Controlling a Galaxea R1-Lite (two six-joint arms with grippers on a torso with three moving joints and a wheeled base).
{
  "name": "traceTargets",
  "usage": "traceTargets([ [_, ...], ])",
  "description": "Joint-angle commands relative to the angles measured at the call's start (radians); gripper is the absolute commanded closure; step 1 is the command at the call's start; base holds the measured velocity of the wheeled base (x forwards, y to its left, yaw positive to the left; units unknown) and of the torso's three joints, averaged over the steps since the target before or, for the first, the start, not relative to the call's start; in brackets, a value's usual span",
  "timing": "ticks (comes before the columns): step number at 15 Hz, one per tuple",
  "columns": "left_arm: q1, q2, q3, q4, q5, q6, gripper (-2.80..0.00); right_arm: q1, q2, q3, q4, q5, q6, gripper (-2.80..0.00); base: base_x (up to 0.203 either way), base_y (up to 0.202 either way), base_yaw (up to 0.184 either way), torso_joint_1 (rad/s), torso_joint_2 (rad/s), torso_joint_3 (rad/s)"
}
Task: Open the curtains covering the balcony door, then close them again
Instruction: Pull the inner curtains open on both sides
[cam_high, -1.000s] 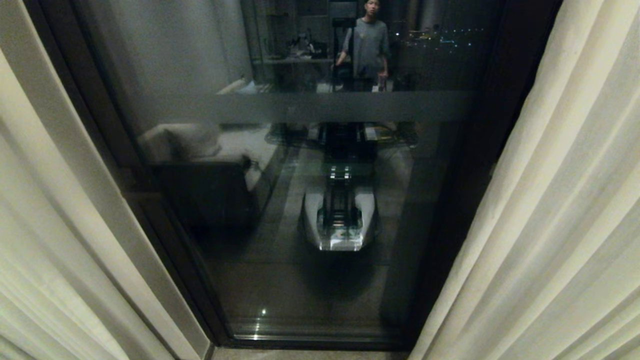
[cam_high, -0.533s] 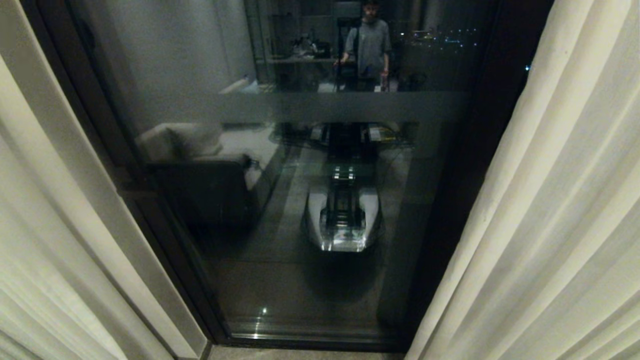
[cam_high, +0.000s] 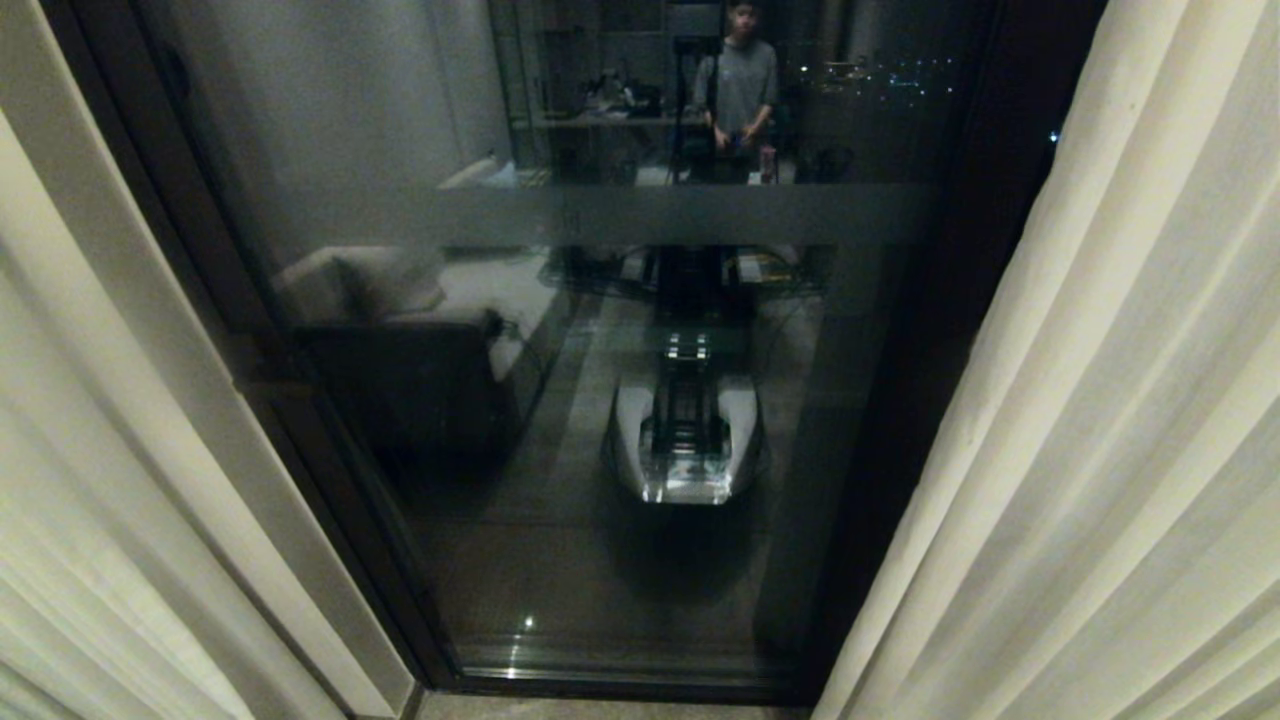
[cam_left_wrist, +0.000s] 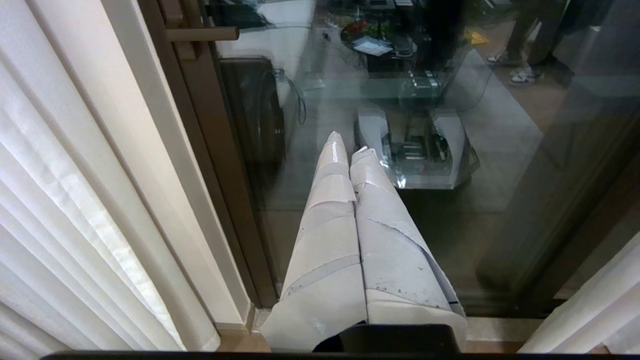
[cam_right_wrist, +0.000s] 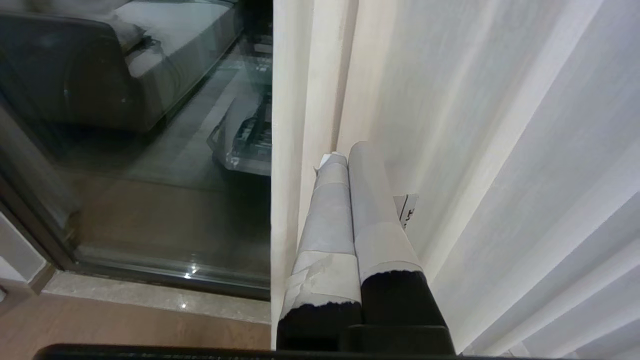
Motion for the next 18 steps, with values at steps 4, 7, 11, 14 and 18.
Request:
traceTargets([
  [4, 0.000, -0.001, 0.000, 0.000, 0.000, 0.000, 0.00, 0.001, 0.002, 0.000, 0.000, 0.001, 0.000, 0.00, 0.000, 0.000, 0.000, 0.000, 0.00, 0.000],
  [7, 0.000, -0.001, 0.000, 0.000, 0.000, 0.000, 0.00, 0.001, 0.001, 0.000, 0.001, 0.001, -0.004, 0.00, 0.000, 0.000, 0.000, 0.000, 0.00, 0.000],
  [11, 0.000, -0.001, 0.000, 0.000, 0.002, 0.000, 0.00, 0.000, 0.030, 0.000, 0.002, 0.001, -0.001, 0.00, 0.000, 0.000, 0.000, 0.000, 0.00, 0.000],
  [14, 0.000, -0.001, 0.000, 0.000, 0.002, 0.000, 0.00, 0.001, 0.172, -0.018, -0.008, 0.002, -0.001, 0.00, 0.000, 0.000, 0.000, 0.000, 0.00, 0.000],
  [18, 0.000, -0.001, 0.000, 0.000, 0.002, 0.000, 0.00, 0.001, 0.428, -0.196, -0.028, 0.053, 0.020, 0.00, 0.000, 0.000, 0.000, 0.000, 0.00, 0.000],
])
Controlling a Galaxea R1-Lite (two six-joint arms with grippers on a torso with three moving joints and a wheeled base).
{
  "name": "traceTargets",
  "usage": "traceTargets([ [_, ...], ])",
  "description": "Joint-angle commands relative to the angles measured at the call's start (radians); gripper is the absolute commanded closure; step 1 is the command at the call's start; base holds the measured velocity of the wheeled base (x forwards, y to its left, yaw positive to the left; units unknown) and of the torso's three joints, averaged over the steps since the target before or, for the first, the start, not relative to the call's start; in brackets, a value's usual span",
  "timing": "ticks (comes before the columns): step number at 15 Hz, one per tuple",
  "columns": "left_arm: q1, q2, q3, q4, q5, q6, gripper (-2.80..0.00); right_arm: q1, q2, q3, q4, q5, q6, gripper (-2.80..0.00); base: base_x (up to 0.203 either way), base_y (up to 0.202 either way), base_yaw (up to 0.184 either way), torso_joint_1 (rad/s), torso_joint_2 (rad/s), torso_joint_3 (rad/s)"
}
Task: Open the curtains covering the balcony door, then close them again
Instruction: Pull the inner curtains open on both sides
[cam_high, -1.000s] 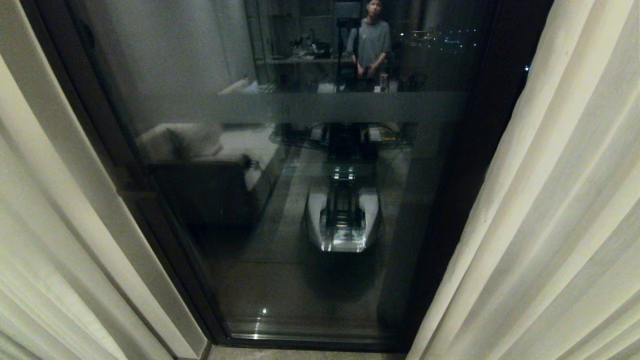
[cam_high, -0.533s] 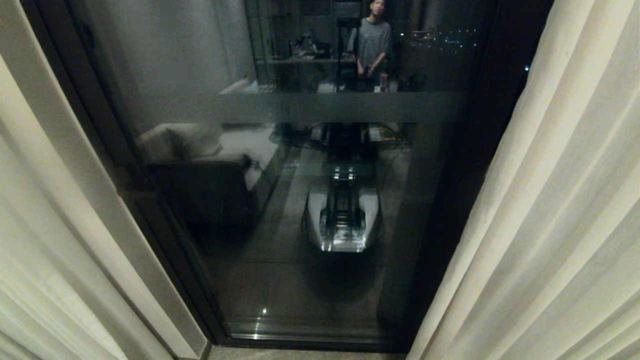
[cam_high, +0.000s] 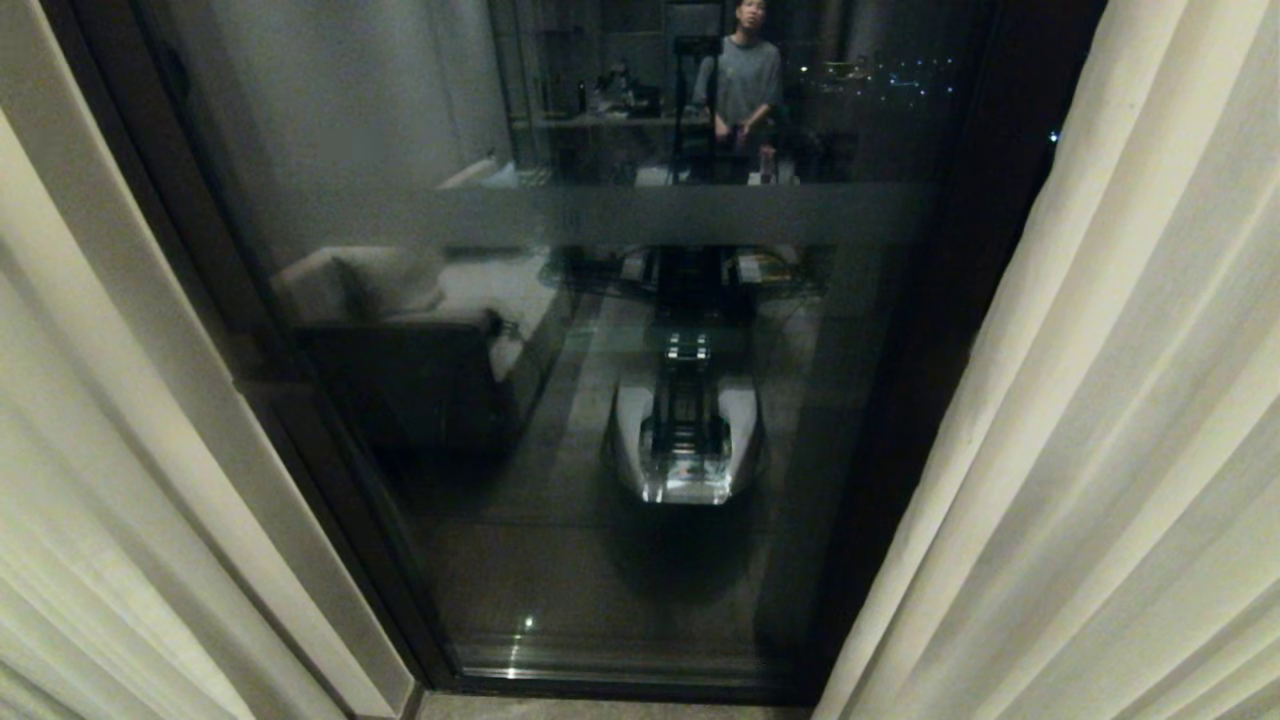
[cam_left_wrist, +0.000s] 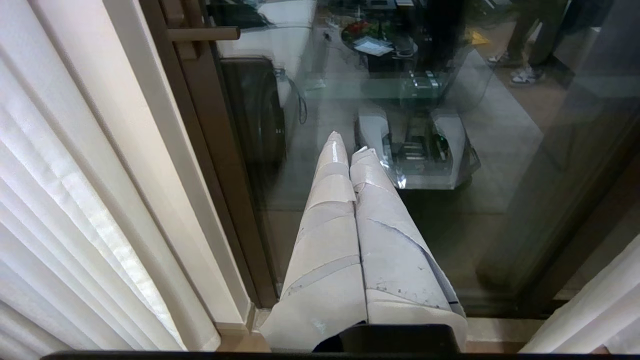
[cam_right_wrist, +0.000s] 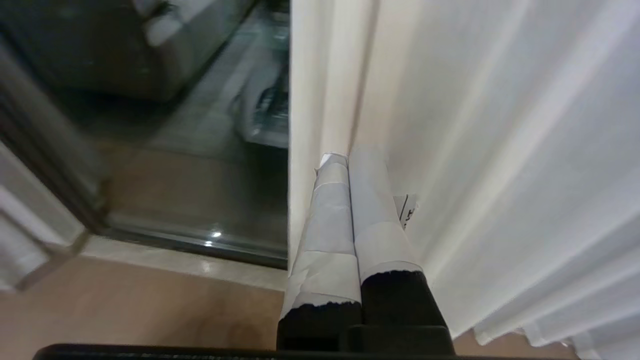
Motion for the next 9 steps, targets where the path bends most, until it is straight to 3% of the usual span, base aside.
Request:
traceTargets([
  [1, 0.000, -0.001, 0.000, -0.001, 0.000, 0.001, 0.00, 0.000, 0.238, -0.117, -0.024, 0.013, 0.013, 0.00, 0.000, 0.000, 0.000, 0.000, 0.00, 0.000],
  [8, 0.000, -0.001, 0.000, -0.001, 0.000, 0.000, 0.00, 0.004, 0.778, -0.542, -0.250, 0.034, 0.034, 0.00, 0.000, 0.000, 0.000, 0.000, 0.00, 0.000],
  [9, 0.000, -0.001, 0.000, -0.001, 0.000, 0.000, 0.00, 0.005, 0.823, -0.598, -0.269, 0.036, 0.040, -2.80, 0.000, 0.000, 0.000, 0.000, 0.00, 0.000],
])
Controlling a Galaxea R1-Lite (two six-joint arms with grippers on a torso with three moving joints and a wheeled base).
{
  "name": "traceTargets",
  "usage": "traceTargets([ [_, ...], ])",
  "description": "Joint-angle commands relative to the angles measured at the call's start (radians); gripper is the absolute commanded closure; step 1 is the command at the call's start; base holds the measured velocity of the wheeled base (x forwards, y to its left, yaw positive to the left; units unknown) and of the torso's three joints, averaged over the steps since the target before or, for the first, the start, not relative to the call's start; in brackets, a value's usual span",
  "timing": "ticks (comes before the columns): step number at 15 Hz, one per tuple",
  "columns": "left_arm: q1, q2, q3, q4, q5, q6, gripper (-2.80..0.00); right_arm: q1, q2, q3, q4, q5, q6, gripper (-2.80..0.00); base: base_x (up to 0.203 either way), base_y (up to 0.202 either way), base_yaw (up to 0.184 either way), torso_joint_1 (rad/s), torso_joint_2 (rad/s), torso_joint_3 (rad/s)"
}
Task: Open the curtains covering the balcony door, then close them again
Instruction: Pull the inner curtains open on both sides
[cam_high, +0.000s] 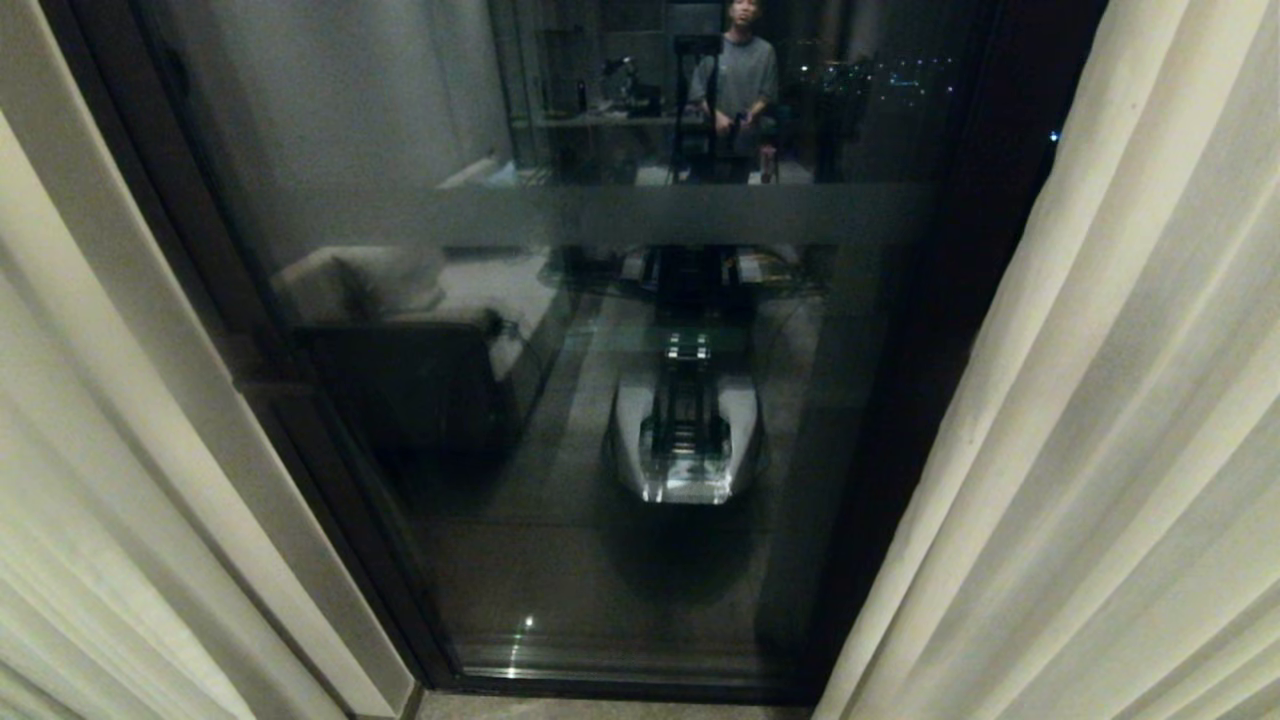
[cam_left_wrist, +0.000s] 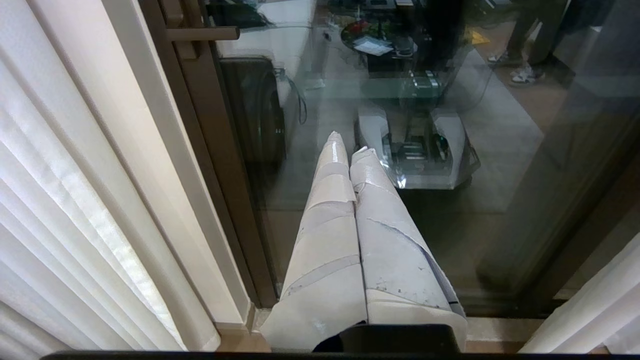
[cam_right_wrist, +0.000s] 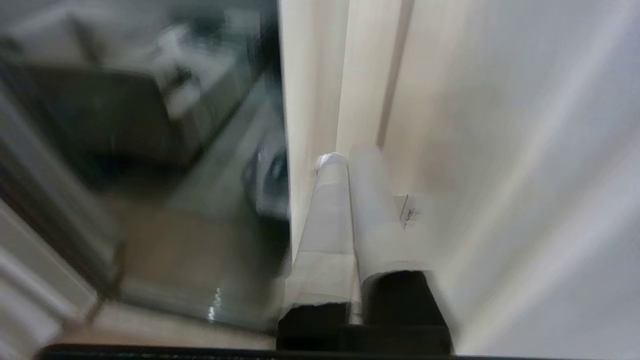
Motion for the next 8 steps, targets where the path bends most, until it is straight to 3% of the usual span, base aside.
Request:
traceTargets([
  [1, 0.000, -0.001, 0.000, -0.001, 0.001, 0.000, 0.00, 0.003, 0.201, -0.143, -0.033, 0.002, 0.020, -2.80, 0.000, 0.000, 0.000, 0.000, 0.00, 0.000],
  [8, 0.000, -0.001, 0.000, -0.001, 0.001, 0.000, 0.00, 0.005, 0.286, -0.271, -0.045, 0.002, 0.032, -2.80, 0.000, 0.000, 0.000, 0.000, 0.00, 0.000],
])
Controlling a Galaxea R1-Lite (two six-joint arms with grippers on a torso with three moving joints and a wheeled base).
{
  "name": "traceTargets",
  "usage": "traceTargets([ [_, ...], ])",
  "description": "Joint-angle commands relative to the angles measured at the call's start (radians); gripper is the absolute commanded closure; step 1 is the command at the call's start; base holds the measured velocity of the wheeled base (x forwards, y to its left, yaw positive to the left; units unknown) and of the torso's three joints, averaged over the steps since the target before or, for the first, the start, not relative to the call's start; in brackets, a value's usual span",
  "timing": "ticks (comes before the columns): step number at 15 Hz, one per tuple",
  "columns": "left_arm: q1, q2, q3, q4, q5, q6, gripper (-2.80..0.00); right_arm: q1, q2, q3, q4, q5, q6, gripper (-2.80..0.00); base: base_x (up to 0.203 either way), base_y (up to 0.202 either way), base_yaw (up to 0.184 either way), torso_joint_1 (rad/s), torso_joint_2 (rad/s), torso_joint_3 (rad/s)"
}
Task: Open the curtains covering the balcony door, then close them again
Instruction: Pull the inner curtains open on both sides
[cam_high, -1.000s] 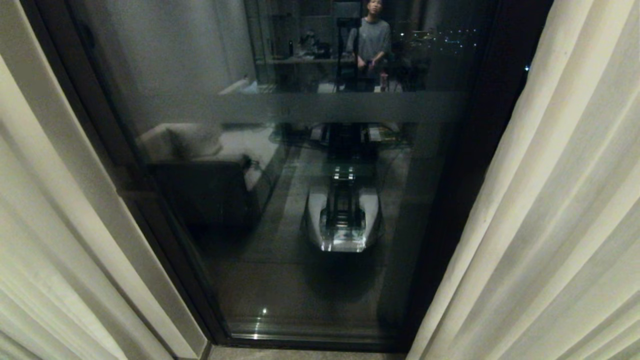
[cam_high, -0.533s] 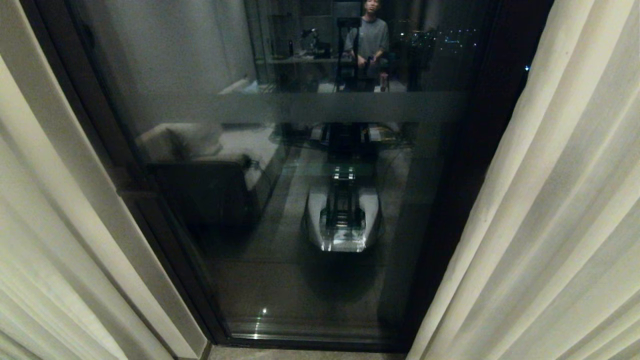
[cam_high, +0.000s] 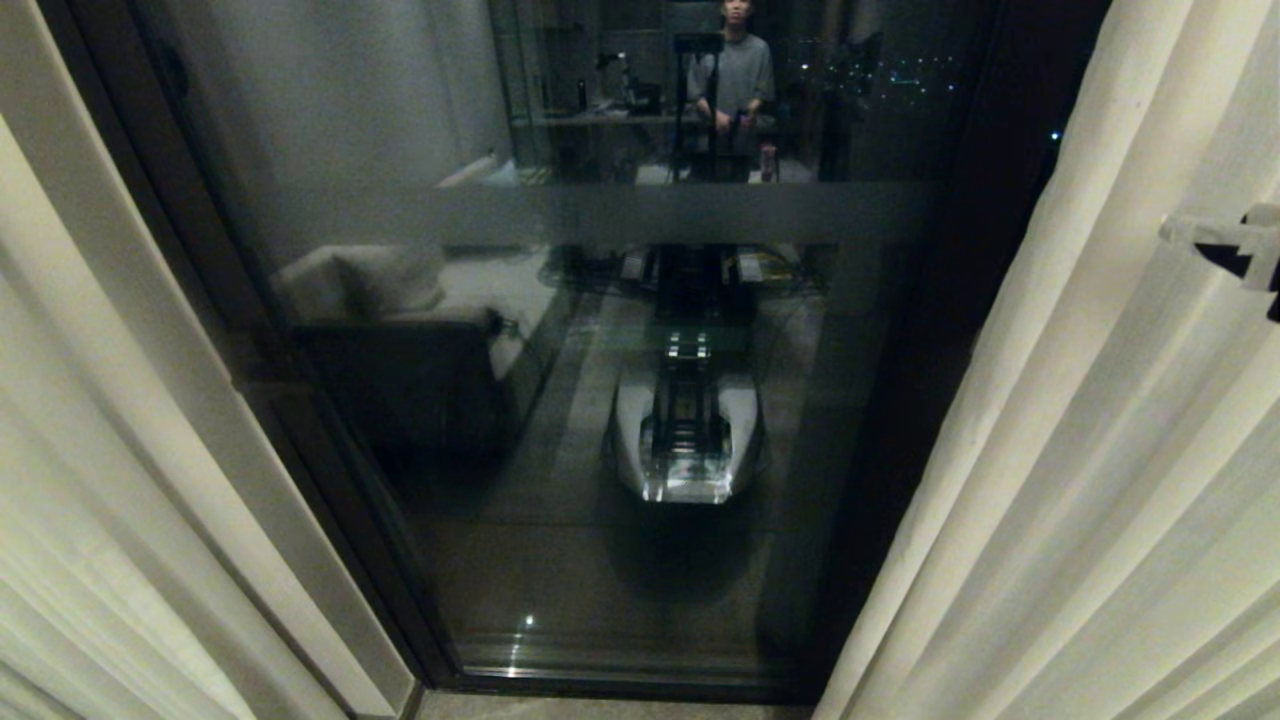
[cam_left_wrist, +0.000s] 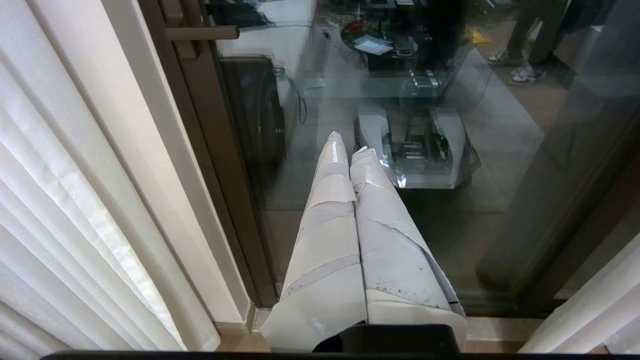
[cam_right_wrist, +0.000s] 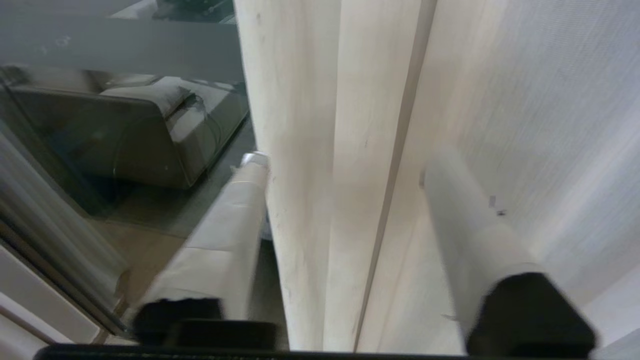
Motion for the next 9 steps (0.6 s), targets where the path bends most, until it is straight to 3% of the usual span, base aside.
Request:
traceTargets([
  [1, 0.000, -0.001, 0.000, 0.000, 0.001, 0.000, 0.00, -0.001, 0.019, -0.011, -0.003, 0.001, 0.001, -2.80, 0.000, 0.000, 0.000, 0.000, 0.00, 0.000],
  [4, 0.000, -0.001, 0.000, 0.000, 0.001, 0.000, 0.00, 0.000, 0.021, -0.024, -0.008, 0.040, -0.002, -2.80, 0.000, 0.000, 0.000, 0.000, 0.00, 0.000],
  [9, 0.000, -0.001, 0.000, 0.000, 0.001, 0.000, 0.00, 0.001, 0.032, 0.038, -0.198, 0.064, -0.023, -2.80, 0.000, 0.000, 0.000, 0.000, 0.00, 0.000],
])
